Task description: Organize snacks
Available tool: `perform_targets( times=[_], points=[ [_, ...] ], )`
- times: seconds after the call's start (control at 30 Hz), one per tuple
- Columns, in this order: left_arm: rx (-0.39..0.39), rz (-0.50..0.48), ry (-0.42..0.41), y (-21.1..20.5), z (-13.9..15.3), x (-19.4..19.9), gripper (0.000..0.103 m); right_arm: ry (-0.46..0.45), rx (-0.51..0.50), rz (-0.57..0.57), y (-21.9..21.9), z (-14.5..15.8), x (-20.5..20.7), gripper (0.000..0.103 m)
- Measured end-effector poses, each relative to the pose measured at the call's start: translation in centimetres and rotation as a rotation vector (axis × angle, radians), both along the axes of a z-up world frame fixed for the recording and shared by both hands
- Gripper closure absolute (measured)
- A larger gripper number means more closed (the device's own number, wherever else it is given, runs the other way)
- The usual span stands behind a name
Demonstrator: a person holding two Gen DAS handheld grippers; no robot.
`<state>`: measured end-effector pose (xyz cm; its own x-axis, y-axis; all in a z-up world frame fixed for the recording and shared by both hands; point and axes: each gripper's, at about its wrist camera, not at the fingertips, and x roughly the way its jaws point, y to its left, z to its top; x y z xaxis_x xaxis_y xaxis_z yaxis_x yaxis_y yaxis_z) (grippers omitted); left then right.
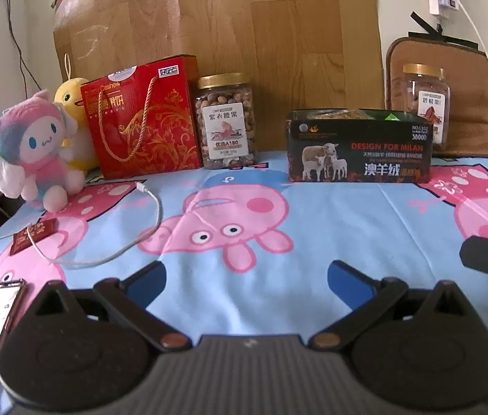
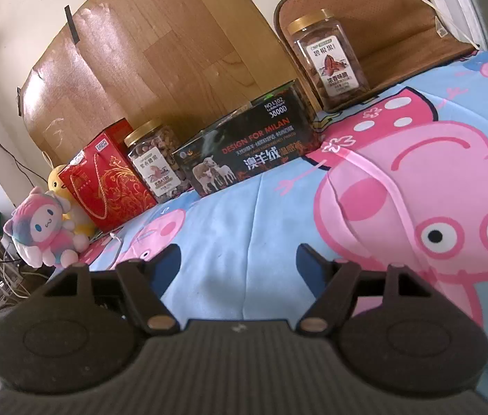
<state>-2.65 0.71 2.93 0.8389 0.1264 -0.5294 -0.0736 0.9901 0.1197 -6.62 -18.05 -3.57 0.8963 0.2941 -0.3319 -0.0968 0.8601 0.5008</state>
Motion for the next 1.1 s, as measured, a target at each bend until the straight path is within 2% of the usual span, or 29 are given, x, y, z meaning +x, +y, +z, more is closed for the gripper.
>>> perform_targets(
  times=[1.1],
  points=[
    [0.089, 0.004, -0.006, -0.76, 0.0, -0.18, 0.0, 0.0, 0.002, 0.0, -0.02, 0.02, -0.04, 0.026]
  ],
)
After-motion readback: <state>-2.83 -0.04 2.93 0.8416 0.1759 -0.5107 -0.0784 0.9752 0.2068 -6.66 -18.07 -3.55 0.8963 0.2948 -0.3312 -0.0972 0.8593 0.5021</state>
